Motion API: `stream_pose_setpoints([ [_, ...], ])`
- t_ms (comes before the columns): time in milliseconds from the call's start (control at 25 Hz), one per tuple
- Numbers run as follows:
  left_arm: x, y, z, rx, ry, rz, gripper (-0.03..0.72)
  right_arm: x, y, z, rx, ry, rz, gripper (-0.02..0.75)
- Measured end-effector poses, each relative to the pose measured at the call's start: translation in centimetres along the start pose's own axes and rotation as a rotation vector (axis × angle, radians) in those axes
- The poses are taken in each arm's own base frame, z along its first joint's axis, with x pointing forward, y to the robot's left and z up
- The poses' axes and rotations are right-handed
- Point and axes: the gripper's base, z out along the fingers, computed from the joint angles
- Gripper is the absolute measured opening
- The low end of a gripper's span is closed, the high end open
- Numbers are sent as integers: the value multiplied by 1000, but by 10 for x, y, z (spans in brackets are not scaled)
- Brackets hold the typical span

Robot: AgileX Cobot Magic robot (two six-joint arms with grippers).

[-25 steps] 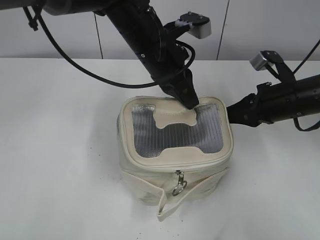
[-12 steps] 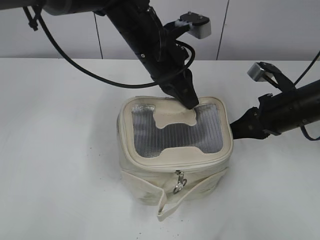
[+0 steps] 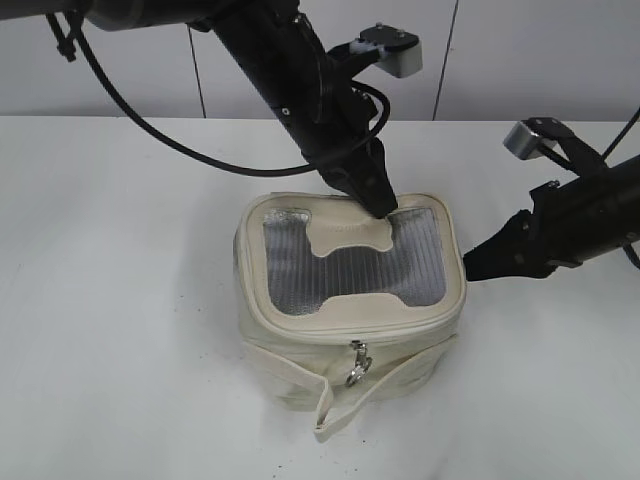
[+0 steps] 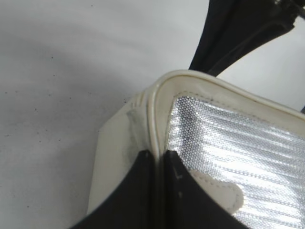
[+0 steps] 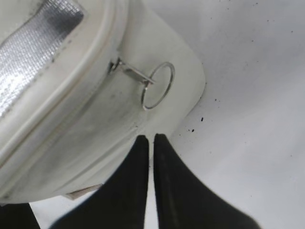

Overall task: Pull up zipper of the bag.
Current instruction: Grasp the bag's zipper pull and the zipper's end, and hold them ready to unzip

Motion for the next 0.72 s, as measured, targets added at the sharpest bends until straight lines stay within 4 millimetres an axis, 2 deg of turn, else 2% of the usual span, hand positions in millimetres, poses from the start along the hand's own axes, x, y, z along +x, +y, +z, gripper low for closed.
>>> stream_pose_setpoints([
  [80,0,0,0,0,0,0,39,0,0,0,0,2,-4,85],
  [200,0,0,0,0,0,0,39,0,1,0,-12,0,-26,278],
  [280,0,0,0,0,0,0,39,2,2,1,-21,-8,-41,350],
  [480,0,0,0,2,-2,-1,39,9,4,6,-10,-58,-54,402],
  [720,-1,-1,0,8,-7,-5,39,0,0,6,49,-172,-128,428],
])
